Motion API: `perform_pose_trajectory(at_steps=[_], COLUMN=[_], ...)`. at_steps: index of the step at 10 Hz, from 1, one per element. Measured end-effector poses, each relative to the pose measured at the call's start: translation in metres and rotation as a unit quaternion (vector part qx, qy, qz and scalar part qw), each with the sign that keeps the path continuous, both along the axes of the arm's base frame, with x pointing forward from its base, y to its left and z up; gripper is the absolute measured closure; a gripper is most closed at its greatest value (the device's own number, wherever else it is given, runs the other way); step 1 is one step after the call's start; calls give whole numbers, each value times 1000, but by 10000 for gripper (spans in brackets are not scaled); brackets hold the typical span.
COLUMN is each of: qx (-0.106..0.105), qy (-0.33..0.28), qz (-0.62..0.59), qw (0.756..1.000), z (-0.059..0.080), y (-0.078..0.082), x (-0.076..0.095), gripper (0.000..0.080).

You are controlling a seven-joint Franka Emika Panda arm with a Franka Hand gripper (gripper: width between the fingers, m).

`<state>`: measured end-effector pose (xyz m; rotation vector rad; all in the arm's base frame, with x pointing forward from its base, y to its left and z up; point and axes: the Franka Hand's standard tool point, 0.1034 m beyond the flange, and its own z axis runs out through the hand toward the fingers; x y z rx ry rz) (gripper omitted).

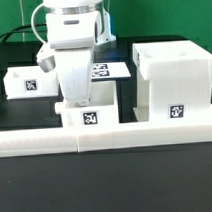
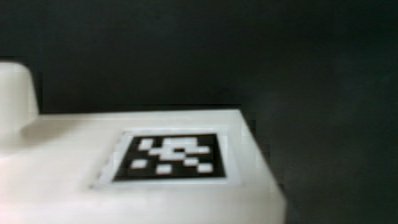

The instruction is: Assemble drawer

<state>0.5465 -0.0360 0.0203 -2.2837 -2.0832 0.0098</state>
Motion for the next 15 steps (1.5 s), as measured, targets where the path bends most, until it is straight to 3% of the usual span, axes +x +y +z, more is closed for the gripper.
perform_pose_trajectory(at_steps=[3, 4, 11, 15], qx=[-12, -26, -26, -21], qy=[1, 4, 0, -11], qz=[-5, -5, -10, -5], qw=[1000, 1000, 1000, 1000], z=[2, 2, 0, -7], y=[7, 12, 12, 32], x=[2, 2, 4, 5], gripper=[757, 757, 757, 757])
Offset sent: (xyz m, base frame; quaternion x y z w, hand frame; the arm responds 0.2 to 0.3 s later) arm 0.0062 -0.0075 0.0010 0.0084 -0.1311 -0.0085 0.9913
